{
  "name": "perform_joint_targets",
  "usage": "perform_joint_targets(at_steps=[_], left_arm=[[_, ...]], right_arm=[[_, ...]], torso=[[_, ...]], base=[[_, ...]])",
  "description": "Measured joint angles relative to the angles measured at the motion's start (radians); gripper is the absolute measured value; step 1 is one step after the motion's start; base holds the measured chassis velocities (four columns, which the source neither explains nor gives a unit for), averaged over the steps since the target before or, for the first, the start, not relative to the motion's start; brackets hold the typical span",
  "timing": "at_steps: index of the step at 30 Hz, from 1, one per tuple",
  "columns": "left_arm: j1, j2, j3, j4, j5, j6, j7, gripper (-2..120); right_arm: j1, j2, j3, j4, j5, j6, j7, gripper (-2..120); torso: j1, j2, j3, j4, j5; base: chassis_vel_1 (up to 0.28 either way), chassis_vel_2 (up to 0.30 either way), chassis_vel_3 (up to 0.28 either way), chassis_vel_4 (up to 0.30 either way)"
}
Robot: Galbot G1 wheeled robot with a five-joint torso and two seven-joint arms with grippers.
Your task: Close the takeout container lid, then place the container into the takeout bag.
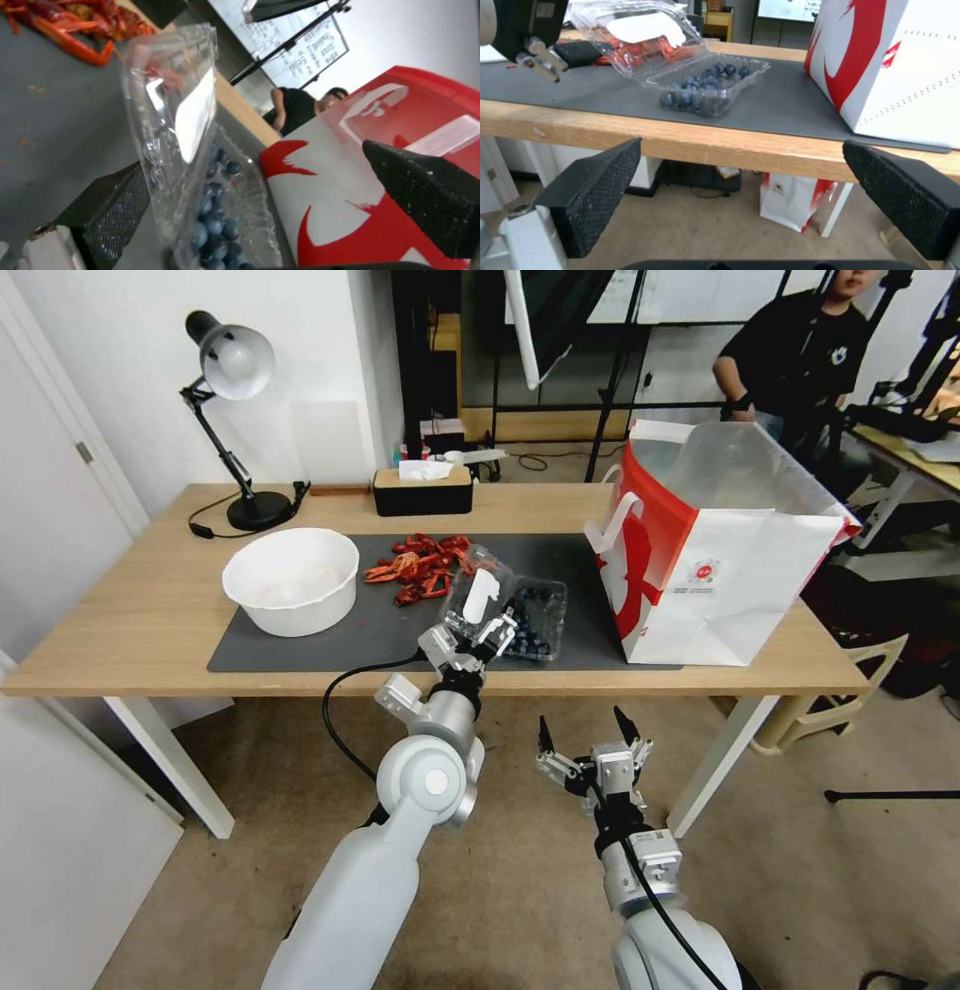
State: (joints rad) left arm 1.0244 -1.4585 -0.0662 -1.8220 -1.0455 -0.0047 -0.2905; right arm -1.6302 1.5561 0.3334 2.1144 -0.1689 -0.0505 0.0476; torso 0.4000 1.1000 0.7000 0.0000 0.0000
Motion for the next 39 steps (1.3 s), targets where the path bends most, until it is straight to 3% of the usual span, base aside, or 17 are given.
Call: perform_joint_targets(at_steps=[13,18,23,35,39], left_arm=[[-0.028,0.013,0.019,-0.001,-0.019,-0.015,0.16,100],[-0.04,0.023,0.031,-0.001,-0.072,0.037,0.204,100],[-0.071,0.033,0.039,0.008,-0.199,0.126,0.189,100],[-0.115,0.041,0.052,0.032,-0.315,0.197,0.096,97],[-0.128,0.037,0.059,0.042,-0.324,0.214,0.027,81]], right_arm=[[-0.008,-0.002,0.0,0.011,-0.001,0.0,0.0,100],[-0.009,-0.002,0.002,0.011,-0.001,0.0,0.001,100],[-0.009,-0.004,0.006,0.013,0.0,0.0,0.001,100],[-0.01,-0.005,0.013,0.013,0.007,0.0,0.002,100],[-0.008,-0.005,0.014,0.013,0.011,0.0,0.003,100]], torso=[[0.0,0.0,0.0,0.0,0.0],[0.0,0.0,0.0,0.0,0.0001],[0.0,0.0,0.0,-0.0001,0.0001],[0.0,0.0,0.0,0.0,0.0001],[0.0,0.0,0.0,0.0,0.0001]], base=[[0.0,0.0,0.0,0.0],[0.0,0.0,0.0,0.0],[0.0,0.0,0.0,0.0],[0.0,0.0,0.0,0.0],[0.0,0.0,0.0,0.0]])
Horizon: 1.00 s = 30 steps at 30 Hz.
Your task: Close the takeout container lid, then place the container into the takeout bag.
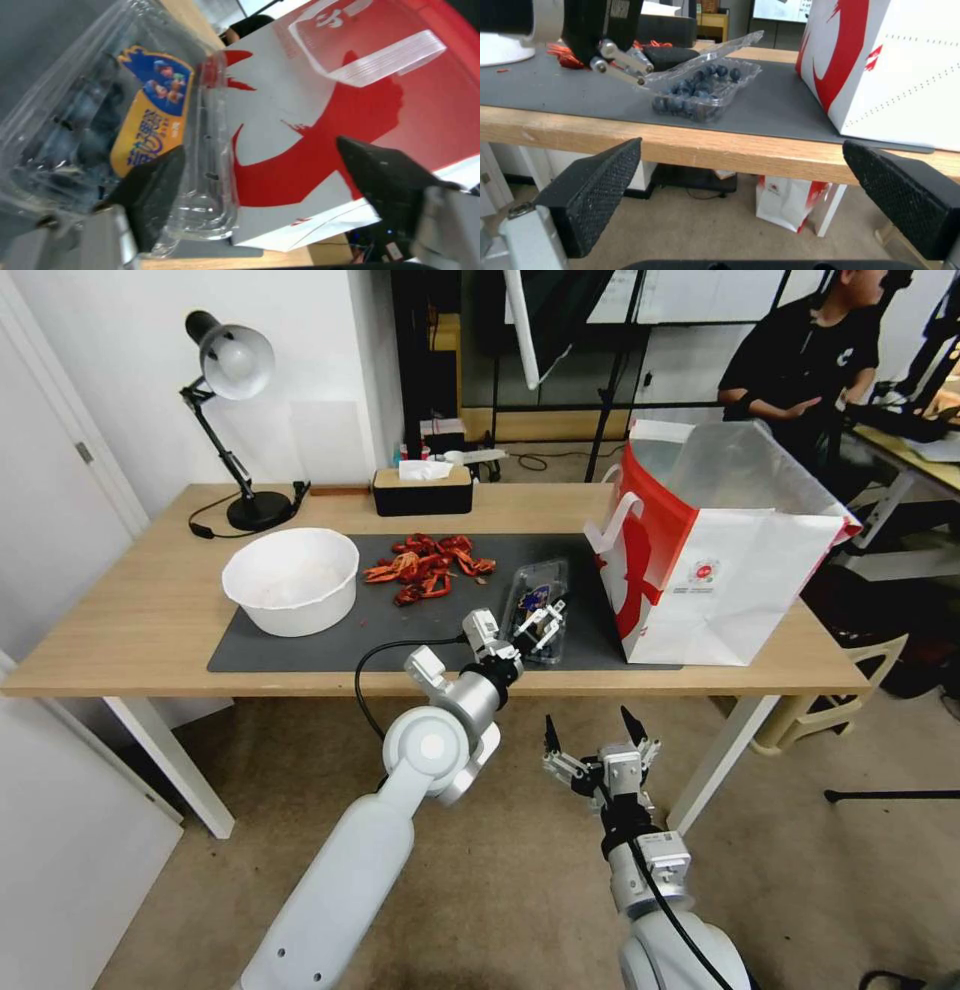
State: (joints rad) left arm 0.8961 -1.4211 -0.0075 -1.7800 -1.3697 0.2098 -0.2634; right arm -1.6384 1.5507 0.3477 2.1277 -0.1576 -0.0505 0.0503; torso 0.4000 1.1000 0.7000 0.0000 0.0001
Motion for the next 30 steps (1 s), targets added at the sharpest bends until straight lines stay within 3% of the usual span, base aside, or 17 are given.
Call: perform_joint_targets(at_steps=[1,4,8,11,13,15,18,19,22,24,26,28,30], left_arm=[[0.0,0.0,0.0,0.0,0.0,0.0,0.0,81],[-0.004,0.0,0.003,0.001,-0.001,0.01,-0.031,63],[-0.007,0.005,0.01,0.008,0.004,0.024,-0.06,52],[-0.013,0.007,0.017,0.027,0.022,0.029,-0.083,36],[-0.014,0.007,0.017,0.028,0.025,0.03,-0.089,33],[-0.015,0.009,0.018,0.03,0.029,0.031,-0.1,23],[-0.015,0.01,0.018,0.03,0.029,0.03,-0.102,19],[-0.015,0.013,0.018,0.03,0.03,0.03,-0.104,9],[-0.015,0.018,0.018,0.03,0.03,0.029,-0.106,1],[-0.015,0.02,0.017,0.03,0.03,0.029,-0.109,0],[-0.015,0.02,0.017,0.03,0.031,0.029,-0.109,0],[-0.014,0.02,0.018,0.033,0.033,0.028,-0.109,0],[-0.013,0.019,0.018,0.034,0.033,0.028,-0.109,0]], right_arm=[[0.0,0.0,0.0,0.0,0.0,0.0,0.0,100],[0.002,0.0,0.001,0.0,0.007,0.0,-0.001,100],[0.006,-0.002,0.004,0.006,0.019,-0.002,-0.008,100],[0.004,-0.012,0.021,0.022,0.035,-0.002,-0.014,100],[0.002,-0.015,0.024,0.024,0.039,-0.002,-0.015,100],[0.002,-0.02,0.035,0.033,0.067,-0.003,-0.023,100],[0.003,-0.023,0.041,0.04,0.087,-0.006,-0.028,100],[0.007,-0.033,0.057,0.056,0.134,-0.018,-0.038,100],[0.018,-0.054,0.085,0.075,0.216,-0.042,-0.053,100],[0.035,-0.075,0.121,0.1,0.347,-0.084,-0.065,100],[0.04,-0.077,0.129,0.105,0.376,-0.092,-0.066,100],[0.065,-0.093,0.159,0.13,0.538,-0.137,-0.066,100],[0.073,-0.097,0.164,0.136,0.582,-0.147,-0.063,100]], torso=[[0.0,0.0,0.0,0.0,0.0],[0.0,0.0,0.0,0.0,-0.0001],[0.0,0.0,0.0,0.0001,0.0],[0.0,0.0,0.0,0.0,0.0],[0.0,0.0,0.0,0.0,0.0],[0.0,0.0,0.0,0.0,0.0002],[0.0,0.0,0.0,0.0,0.0],[0.0,0.0,0.0,0.0,0.0],[0.0,0.0,0.0,0.0,0.0],[0.0,0.0,0.0,0.0,0.0],[0.0,0.0,0.0,0.0,0.0],[0.0,0.0,0.0,0.0,0.0],[0.0,0.0,0.0,0.0,0.0]], base=[[0.0,0.0,0.0,0.0],[0.0,0.0,0.0,0.0],[0.0,0.0,0.0,0.0],[0.0,0.0,0.0,0.0],[0.0,0.0,0.0,0.0],[0.0,0.0,0.0,0.0],[0.0,0.0,0.0,0.0],[0.0,0.0,0.0,0.0],[0.0,0.0,0.0,0.0],[0.0,0.0,0.0,0.0],[0.0,0.0,0.0,0.0],[0.0,0.0,0.0,0.0],[0.0,0.0,0.0,0.0]])
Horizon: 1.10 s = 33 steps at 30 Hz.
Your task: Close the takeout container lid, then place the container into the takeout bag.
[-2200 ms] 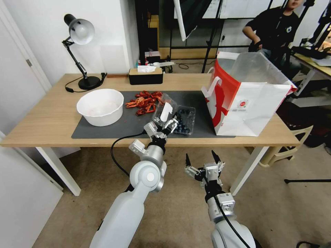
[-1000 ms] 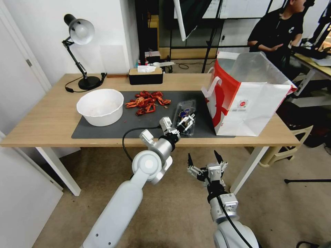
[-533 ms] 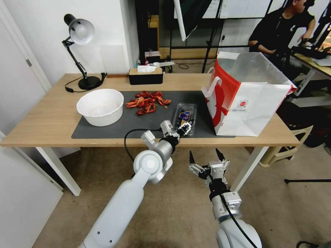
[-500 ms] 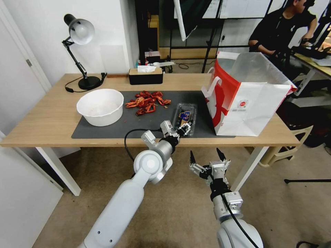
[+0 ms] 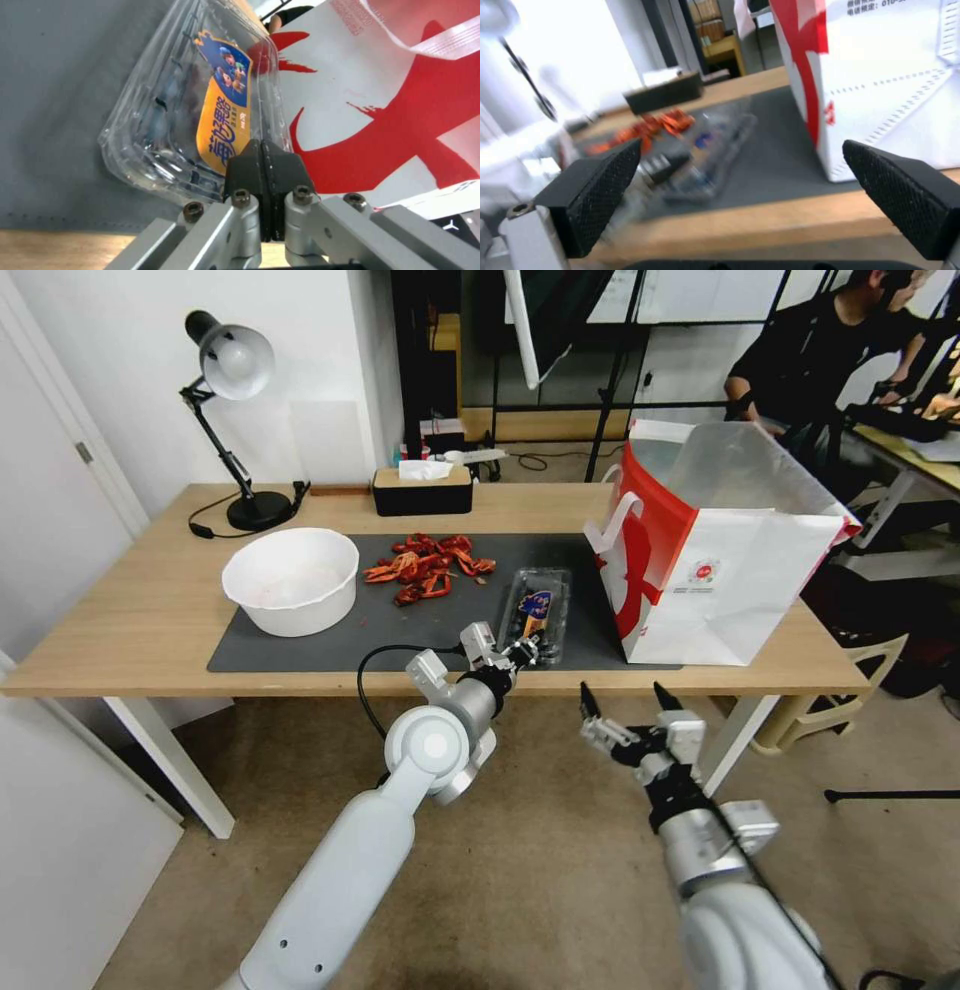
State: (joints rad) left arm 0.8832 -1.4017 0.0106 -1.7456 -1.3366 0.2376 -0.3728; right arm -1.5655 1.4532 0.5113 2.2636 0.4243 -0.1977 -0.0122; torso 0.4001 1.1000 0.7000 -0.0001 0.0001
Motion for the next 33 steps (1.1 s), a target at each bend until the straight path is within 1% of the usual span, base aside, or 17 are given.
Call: perform_joint_targets(at_steps=[1,2,3,6,7,8,9,10,12,13,14,18,21,33], left_arm=[[0.001,0.0,0.0,0.002,0.001,-0.001,0.0,0],[0.002,0.0,0.0,0.004,0.002,-0.002,0.0,0],[0.002,0.0,0.0,0.004,0.002,-0.002,0.0,0],[0.004,0.001,-0.002,0.004,0.002,-0.005,0.001,0],[0.004,0.001,-0.002,0.004,0.002,-0.005,0.001,0],[0.005,0.002,-0.002,0.004,0.002,-0.006,0.001,0],[0.005,0.002,-0.003,0.002,0.002,-0.006,0.001,0],[0.005,0.003,-0.003,0.001,0.002,-0.007,0.001,0],[0.005,0.003,-0.003,0.001,0.002,-0.007,0.001,0],[0.006,0.006,-0.005,-0.006,0.001,-0.01,0.001,0],[0.006,0.006,-0.005,-0.006,0.001,-0.01,0.001,0],[0.014,0.013,-0.01,-0.017,-0.002,-0.014,0.001,0],[0.017,0.017,-0.012,-0.019,-0.003,-0.015,0.001,0],[0.027,0.02,-0.018,-0.031,-0.005,-0.016,-0.004,0]], right_arm=[[0.018,-0.01,0.007,0.008,0.094,-0.02,0.014,100],[0.032,-0.016,0.011,0.009,0.158,-0.033,0.025,100],[0.032,-0.016,0.011,0.009,0.158,-0.033,0.025,100],[0.093,-0.029,0.021,-0.011,0.355,-0.064,0.07,100],[0.093,-0.029,0.021,-0.011,0.355,-0.064,0.07,100],[0.107,-0.031,0.021,-0.021,0.397,-0.071,0.08,100],[0.135,-0.034,0.022,-0.039,0.469,-0.084,0.099,100],[0.148,-0.035,0.021,-0.048,0.498,-0.089,0.107,100],[0.148,-0.035,0.021,-0.048,0.498,-0.089,0.107,100],[0.206,-0.036,0.008,-0.081,0.603,-0.119,0.153,100],[0.206,-0.036,0.008,-0.081,0.603,-0.119,0.153,100],[0.275,-0.028,-0.018,-0.117,0.69,-0.159,0.221,100],[0.301,-0.026,-0.034,-0.132,0.716,-0.175,0.251,100],[0.441,-0.036,-0.086,-0.202,0.752,-0.24,0.361,100]], torso=[[0.0,0.0,0.0,0.0001,-0.0001],[0.0,0.0,0.0,0.0,0.0],[0.0,0.0,0.0,0.0,0.0],[0.0,0.0,0.0,0.0002,-0.0001],[0.0,0.0,0.0,0.0002,-0.0001],[0.0,0.0,0.0,0.0001,-0.0001],[0.0,0.0,0.0,0.0,0.0],[0.0,0.0,0.0,0.0002,0.0],[0.0,0.0,0.0,0.0002,0.0],[0.0,0.0,0.0,0.0001,-0.0001],[0.0,0.0,0.0,0.0001,-0.0001],[0.0,0.0,0.0,0.0001,-0.0002],[0.0,0.0,0.0,0.0,-0.0001],[0.0,0.0,0.0,0.0001,-0.0001]], base=[[0.0,0.0,0.0,0.0],[0.0,0.0,0.0,0.0],[0.0,0.0,0.0,0.0],[0.0,0.0,0.0,0.0],[0.0,0.0,0.0,0.0],[0.0,0.0,0.0,0.0],[0.0,0.0,0.0,0.0],[0.0,0.0,0.0,0.0],[0.0,0.0,0.0,0.0],[0.0,0.0,0.0,0.0],[0.0,0.0,0.0,0.0],[0.0,0.0,0.0,0.0],[0.0,0.0,0.0,0.0],[0.0,0.0,0.0,0.0]])
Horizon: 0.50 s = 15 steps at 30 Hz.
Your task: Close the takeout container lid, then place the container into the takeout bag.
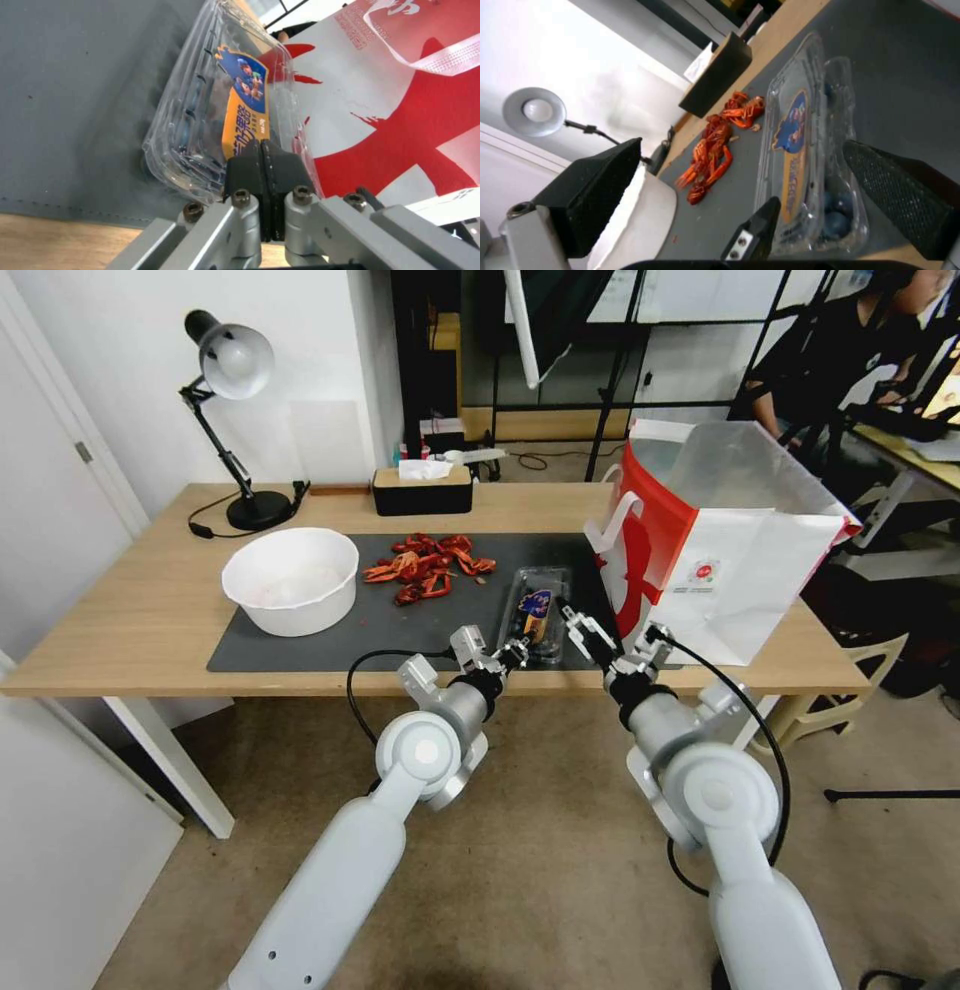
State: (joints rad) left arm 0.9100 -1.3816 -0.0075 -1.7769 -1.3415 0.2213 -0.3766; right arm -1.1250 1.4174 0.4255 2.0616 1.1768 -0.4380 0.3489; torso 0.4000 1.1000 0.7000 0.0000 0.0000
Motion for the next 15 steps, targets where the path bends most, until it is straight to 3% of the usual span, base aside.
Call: perform_joint_targets(at_steps=[15], left_arm=[[0.005,0.003,0.0,-0.004,-0.001,-0.002,-0.002,0]], right_arm=[[0.149,-0.027,-0.034,-0.107,0.006,-0.087,0.113,100]], torso=[[0.0,0.0,0.0,0.0,0.0]], base=[[0.0,0.0,0.0,0.0]])
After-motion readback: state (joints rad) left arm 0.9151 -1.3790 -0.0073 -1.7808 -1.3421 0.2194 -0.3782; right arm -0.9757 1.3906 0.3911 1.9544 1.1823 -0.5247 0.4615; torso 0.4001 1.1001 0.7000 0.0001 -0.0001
